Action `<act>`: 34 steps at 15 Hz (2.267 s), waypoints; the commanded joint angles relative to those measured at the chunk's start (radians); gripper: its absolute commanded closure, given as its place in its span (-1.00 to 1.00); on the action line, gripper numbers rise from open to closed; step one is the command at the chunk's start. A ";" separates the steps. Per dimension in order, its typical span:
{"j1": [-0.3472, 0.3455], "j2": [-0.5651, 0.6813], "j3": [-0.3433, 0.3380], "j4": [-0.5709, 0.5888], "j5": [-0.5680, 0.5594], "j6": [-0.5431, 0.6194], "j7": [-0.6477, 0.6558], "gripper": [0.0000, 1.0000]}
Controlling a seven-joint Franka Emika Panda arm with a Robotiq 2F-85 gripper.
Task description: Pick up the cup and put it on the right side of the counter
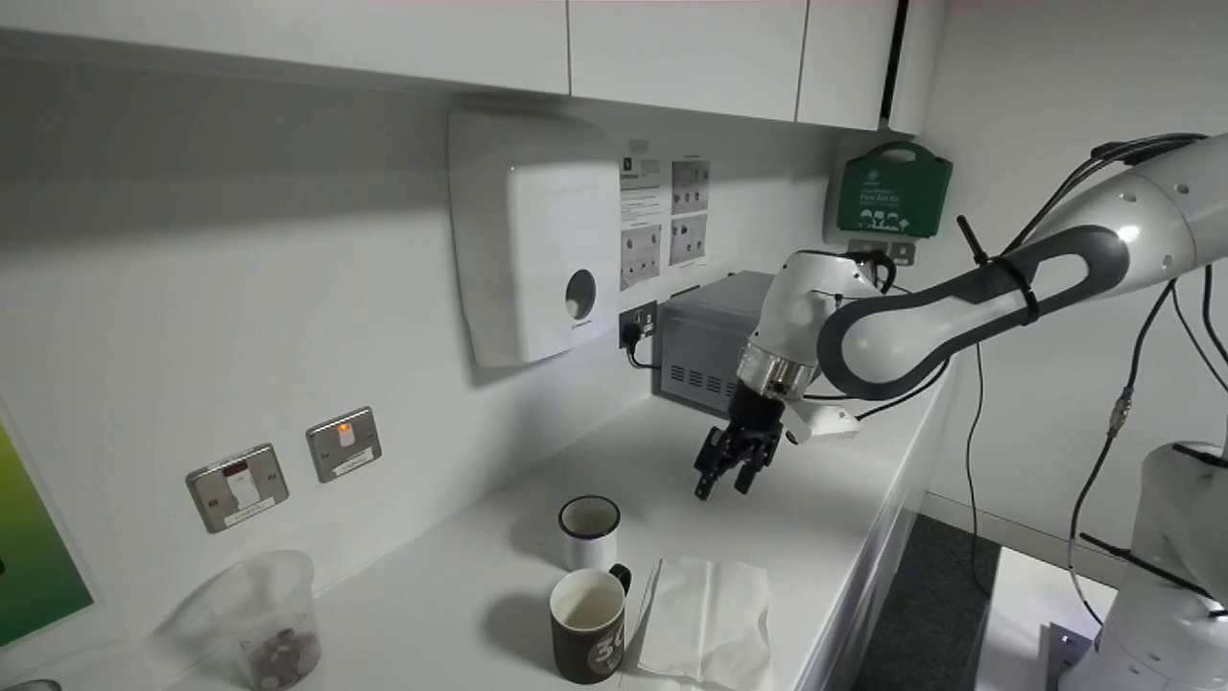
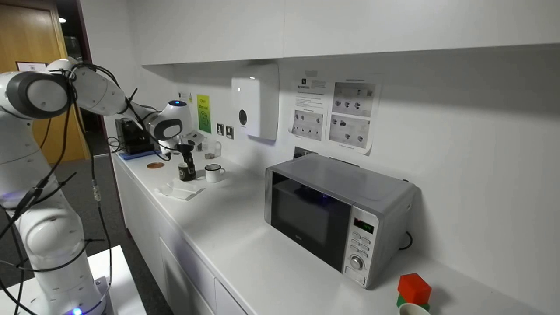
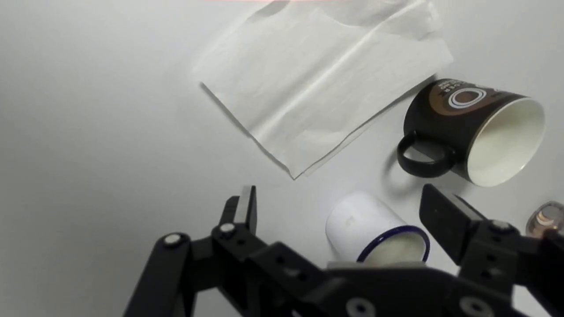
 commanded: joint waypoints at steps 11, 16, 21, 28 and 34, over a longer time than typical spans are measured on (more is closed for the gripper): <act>0.114 0.289 0.046 0.321 -0.140 -0.148 0.210 -1.00; 0.156 0.341 0.044 0.393 -0.175 -0.109 0.361 -1.00; 0.173 0.346 0.042 0.383 -0.175 -0.109 0.348 -1.00; 0.158 0.361 0.025 0.362 -0.128 -0.043 0.355 -1.00; 0.158 0.405 0.009 0.379 -0.072 0.037 0.358 -1.00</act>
